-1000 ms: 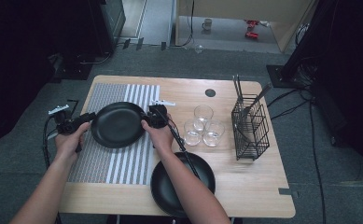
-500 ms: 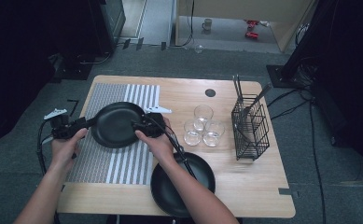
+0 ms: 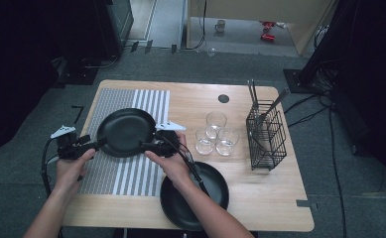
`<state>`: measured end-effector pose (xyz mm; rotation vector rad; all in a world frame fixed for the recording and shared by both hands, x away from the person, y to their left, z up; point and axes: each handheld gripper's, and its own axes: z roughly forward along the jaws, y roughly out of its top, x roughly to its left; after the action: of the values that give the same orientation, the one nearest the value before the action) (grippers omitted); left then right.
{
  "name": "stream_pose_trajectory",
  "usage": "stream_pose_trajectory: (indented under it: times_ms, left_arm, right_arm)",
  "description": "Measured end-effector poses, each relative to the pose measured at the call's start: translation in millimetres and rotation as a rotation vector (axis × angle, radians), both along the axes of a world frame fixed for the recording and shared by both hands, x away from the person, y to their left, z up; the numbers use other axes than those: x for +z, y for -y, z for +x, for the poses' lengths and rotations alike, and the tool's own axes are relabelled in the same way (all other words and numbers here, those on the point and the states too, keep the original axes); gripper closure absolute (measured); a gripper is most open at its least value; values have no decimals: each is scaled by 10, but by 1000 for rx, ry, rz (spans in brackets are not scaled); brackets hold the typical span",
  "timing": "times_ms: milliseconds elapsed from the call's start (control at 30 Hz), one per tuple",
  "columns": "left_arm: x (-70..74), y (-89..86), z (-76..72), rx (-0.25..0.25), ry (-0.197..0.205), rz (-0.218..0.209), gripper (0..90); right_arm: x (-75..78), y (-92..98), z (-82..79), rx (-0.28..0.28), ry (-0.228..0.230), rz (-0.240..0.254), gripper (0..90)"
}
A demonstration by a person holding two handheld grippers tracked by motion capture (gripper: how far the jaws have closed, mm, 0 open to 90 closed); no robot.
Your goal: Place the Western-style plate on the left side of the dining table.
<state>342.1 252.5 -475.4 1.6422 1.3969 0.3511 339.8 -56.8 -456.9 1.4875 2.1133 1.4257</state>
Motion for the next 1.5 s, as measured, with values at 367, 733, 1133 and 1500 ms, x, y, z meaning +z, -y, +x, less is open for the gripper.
stream_pose_trajectory:
  times_ms: [367,733,1133,1500]
  left_arm:
    - [58,144,-203,8,-17,29,0]
    - [21,274,-435,-28,-10,34,0]
    - [-125,433,-653,-69,-27,73,0]
    - [-298,610,-742,-112,-41,179,0]
  right_arm:
    - [13,88,-211,11,9,-32,52]
    - [28,177,-415,34,12,-49,0]
    - [13,282,-662,39,35,-75,0]
    - [-43,423,-887,32,54,-91,0]
